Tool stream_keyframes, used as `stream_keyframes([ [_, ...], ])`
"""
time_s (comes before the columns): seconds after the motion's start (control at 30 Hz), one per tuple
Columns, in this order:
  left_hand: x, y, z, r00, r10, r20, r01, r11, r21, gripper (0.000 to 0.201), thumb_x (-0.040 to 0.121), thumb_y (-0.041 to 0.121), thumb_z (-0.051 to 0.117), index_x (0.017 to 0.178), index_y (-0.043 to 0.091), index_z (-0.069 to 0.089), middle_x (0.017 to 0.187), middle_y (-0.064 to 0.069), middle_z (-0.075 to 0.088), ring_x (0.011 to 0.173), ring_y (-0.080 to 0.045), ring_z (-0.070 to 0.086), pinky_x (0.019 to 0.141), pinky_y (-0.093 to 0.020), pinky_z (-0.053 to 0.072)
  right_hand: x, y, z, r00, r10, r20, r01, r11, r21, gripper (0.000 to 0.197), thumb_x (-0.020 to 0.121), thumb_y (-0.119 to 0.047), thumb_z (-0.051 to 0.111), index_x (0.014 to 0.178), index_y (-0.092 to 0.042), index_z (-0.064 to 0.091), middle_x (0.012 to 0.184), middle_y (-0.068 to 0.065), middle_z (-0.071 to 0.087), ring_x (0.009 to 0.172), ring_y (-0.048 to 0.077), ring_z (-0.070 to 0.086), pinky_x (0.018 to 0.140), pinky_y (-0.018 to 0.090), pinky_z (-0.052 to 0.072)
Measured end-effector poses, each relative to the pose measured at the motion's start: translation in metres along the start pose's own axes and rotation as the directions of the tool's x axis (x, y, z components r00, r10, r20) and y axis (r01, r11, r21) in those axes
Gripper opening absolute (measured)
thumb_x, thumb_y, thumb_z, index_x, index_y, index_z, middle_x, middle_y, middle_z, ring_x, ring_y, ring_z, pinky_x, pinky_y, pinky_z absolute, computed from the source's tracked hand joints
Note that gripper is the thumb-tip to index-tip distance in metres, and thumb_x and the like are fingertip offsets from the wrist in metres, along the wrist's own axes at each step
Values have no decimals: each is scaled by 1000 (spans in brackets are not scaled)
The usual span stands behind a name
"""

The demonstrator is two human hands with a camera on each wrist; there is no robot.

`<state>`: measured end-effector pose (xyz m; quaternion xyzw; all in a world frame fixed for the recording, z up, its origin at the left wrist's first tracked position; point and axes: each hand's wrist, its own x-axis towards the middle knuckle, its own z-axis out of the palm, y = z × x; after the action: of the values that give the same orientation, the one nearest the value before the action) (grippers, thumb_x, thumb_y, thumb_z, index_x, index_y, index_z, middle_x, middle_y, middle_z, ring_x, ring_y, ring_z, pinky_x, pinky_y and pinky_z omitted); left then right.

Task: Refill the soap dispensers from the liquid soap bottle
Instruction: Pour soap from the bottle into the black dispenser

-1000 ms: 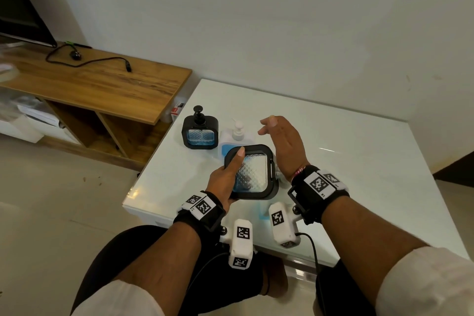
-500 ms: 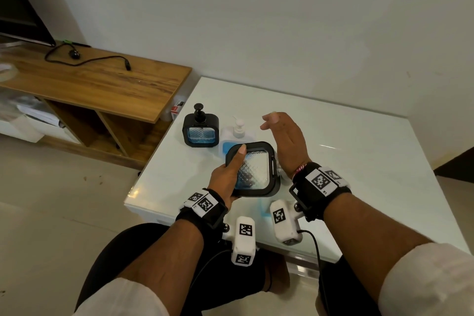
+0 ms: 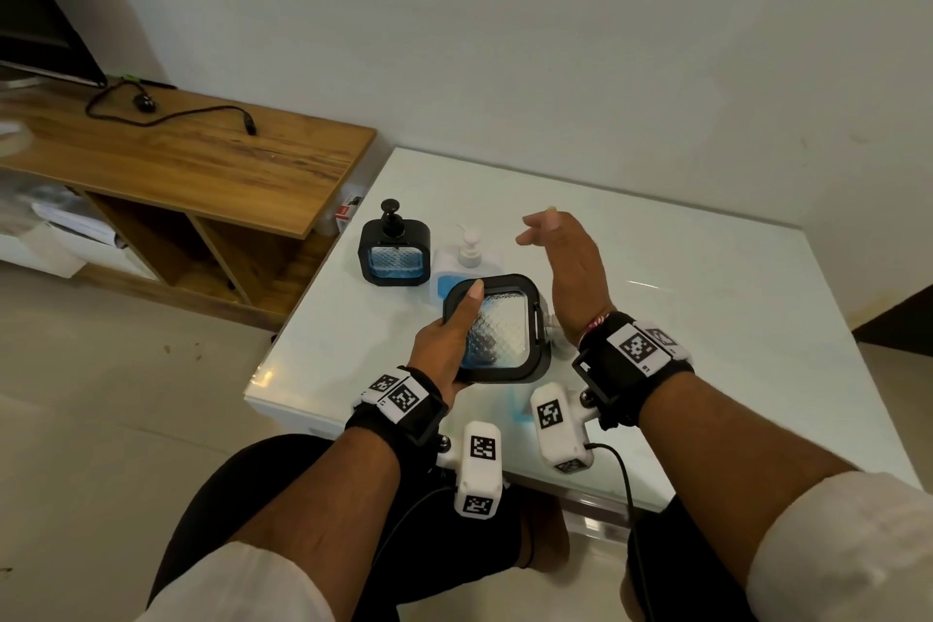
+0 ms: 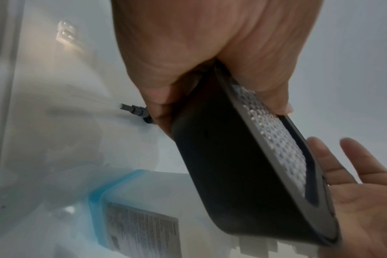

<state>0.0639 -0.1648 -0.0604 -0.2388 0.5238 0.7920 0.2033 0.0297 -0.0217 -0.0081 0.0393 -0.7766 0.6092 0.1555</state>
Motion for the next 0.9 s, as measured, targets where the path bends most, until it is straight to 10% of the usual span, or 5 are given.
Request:
stream_keyframes([
  [0.9, 3, -1, -1, 1000, -18, 7, 18, 1000, -2, 63, 82, 57, 74, 126, 12, 67, 115, -9, 76, 105, -28, 73, 79, -40, 64, 2, 0, 3, 999, 48, -19, -48, 999, 22, 61, 84, -67, 27, 94, -18, 62, 104, 3, 67, 103, 10, 60, 81, 0, 34],
])
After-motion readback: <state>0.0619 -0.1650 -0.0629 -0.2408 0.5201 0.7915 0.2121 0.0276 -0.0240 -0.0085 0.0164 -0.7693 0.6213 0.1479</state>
